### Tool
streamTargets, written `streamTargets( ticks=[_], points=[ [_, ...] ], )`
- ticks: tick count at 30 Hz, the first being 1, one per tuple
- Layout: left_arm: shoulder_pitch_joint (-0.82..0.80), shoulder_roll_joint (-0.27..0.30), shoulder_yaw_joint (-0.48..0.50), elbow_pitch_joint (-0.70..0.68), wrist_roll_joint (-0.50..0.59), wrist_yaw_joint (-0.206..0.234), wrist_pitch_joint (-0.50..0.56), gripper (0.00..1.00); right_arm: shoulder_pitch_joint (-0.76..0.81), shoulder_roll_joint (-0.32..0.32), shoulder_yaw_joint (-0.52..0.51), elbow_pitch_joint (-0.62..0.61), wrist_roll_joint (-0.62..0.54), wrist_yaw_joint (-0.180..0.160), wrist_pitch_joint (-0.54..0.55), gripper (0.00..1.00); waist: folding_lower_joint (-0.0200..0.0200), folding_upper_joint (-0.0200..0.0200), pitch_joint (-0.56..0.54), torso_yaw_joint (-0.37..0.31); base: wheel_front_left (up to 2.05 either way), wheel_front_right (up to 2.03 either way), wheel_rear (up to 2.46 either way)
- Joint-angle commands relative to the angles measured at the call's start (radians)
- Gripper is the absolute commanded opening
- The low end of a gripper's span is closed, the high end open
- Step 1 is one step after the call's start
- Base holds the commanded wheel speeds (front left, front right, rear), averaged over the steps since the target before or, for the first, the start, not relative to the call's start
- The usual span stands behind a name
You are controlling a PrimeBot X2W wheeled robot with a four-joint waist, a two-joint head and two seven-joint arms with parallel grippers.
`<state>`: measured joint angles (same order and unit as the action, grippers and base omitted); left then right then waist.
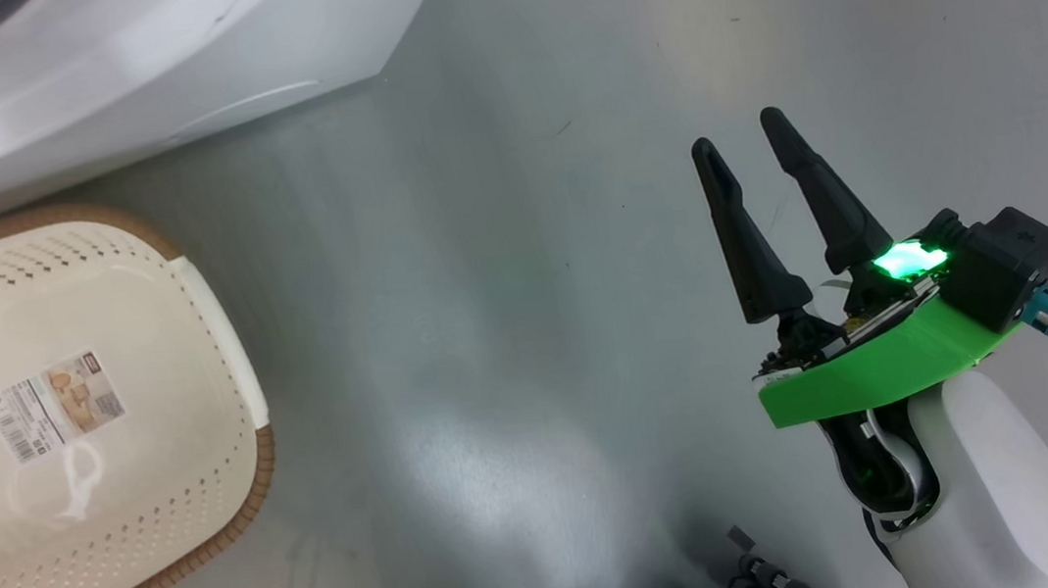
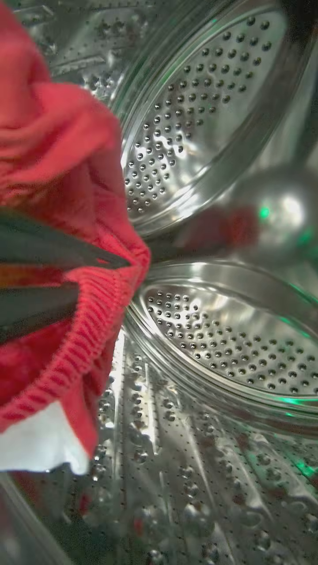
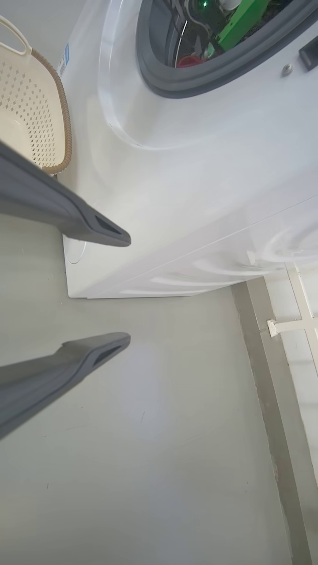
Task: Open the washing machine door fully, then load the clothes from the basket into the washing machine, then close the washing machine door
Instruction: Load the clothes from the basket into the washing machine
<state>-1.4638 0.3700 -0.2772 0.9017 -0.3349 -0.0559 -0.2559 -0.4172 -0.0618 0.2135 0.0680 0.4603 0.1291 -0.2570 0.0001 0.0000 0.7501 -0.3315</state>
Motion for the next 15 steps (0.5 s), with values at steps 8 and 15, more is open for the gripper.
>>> streamTargets(
  ticks=[8,15],
  points=[
    [0.006,0.002,-0.015,0.174,-0.009,-0.035,0.002,1.0,0.003,0.009,0.02,-0.01,-0.016,0.002,-0.005,1.0,-0.0001,0.0,-0.024,0.014,0.0,0.0,0.0],
    [-0.001,-0.012,-0.023,0.234,-0.02,-0.05,-0.002,1.0,0.0,0.007,0.025,-0.004,-0.019,0.002,-0.005,1.0,-0.0001,0.0,-0.046,0.028,0.0,0.0,0.0]
  ],
)
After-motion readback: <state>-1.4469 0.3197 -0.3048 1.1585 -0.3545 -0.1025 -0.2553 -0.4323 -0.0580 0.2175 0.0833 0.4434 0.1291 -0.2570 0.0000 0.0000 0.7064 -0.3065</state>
